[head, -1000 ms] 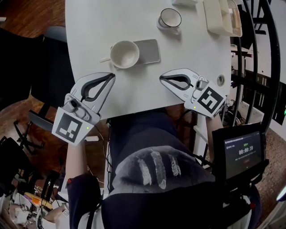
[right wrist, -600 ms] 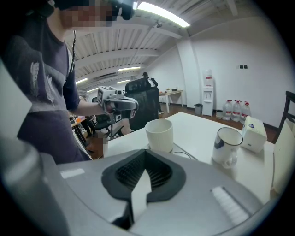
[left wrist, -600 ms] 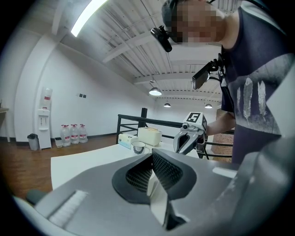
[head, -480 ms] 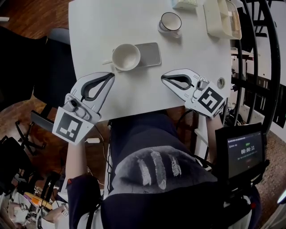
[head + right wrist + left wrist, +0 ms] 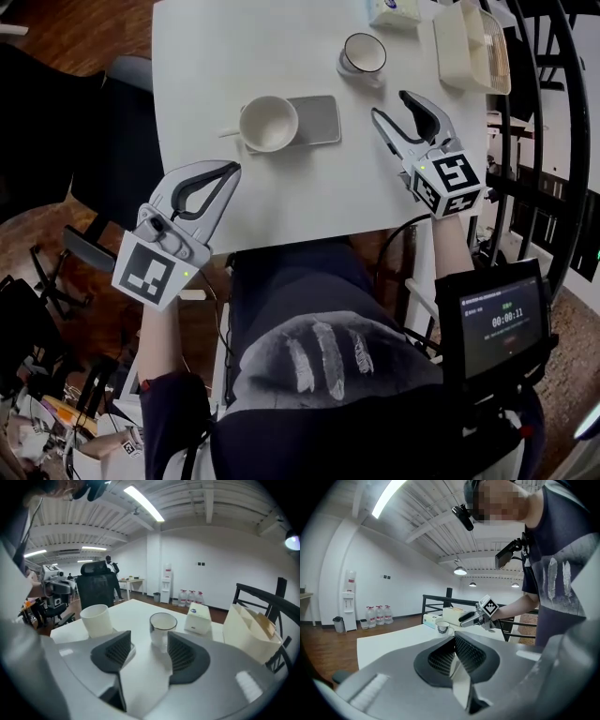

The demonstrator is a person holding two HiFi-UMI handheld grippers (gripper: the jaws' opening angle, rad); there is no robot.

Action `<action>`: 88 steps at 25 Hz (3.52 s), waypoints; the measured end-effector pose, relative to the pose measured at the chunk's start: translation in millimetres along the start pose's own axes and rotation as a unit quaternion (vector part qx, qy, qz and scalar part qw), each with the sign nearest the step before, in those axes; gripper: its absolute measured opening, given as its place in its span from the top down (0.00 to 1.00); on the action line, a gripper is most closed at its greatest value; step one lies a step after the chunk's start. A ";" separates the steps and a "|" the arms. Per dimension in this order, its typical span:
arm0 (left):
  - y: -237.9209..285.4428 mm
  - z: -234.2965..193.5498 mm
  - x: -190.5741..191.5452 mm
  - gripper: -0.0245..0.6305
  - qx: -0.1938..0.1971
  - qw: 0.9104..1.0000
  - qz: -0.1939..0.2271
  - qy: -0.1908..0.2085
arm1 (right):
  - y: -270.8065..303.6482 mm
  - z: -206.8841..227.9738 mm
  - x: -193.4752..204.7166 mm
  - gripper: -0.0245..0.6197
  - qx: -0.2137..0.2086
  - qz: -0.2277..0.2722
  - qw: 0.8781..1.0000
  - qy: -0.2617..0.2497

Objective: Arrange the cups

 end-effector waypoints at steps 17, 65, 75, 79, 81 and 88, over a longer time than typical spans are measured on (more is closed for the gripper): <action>6.3 -9.1 15.6 0.94 -0.011 1.000 -0.010 -0.022 | 74.1 28.4 42.0 0.60 0.012 -0.048 0.999 -0.014; 3.1 -7.8 16.2 0.94 -0.029 0.999 -0.011 -0.041 | -11.4 -32.3 -34.2 0.86 -0.175 0.127 0.976 -0.027; 0.9 -4.7 19.7 0.94 -0.037 0.998 -0.022 -0.041 | 14.6 -48.1 -4.4 0.86 -0.221 0.109 0.968 -0.040; 1.5 -7.5 23.8 0.94 -0.044 0.998 -0.026 -0.043 | 25.0 -50.7 5.0 0.86 -0.241 0.103 0.963 -0.059; 1.1 -8.2 23.6 0.94 -0.046 0.998 -0.029 -0.041 | 27.6 -54.4 7.0 0.86 -0.249 0.105 0.961 -0.062; 3.1 -8.7 21.1 0.94 -0.040 0.998 -0.037 -0.034 | 25.1 -58.1 11.1 0.86 -0.281 0.110 0.951 -0.072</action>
Point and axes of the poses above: the fingertips, and each gripper's own axes: y forward along the fingers, z to its right, x out of its underside, the point moved 6 cm from there along -y, backward along the fingers, and after that the axes turned 11 degrees about -y, right-handed, at the moved point
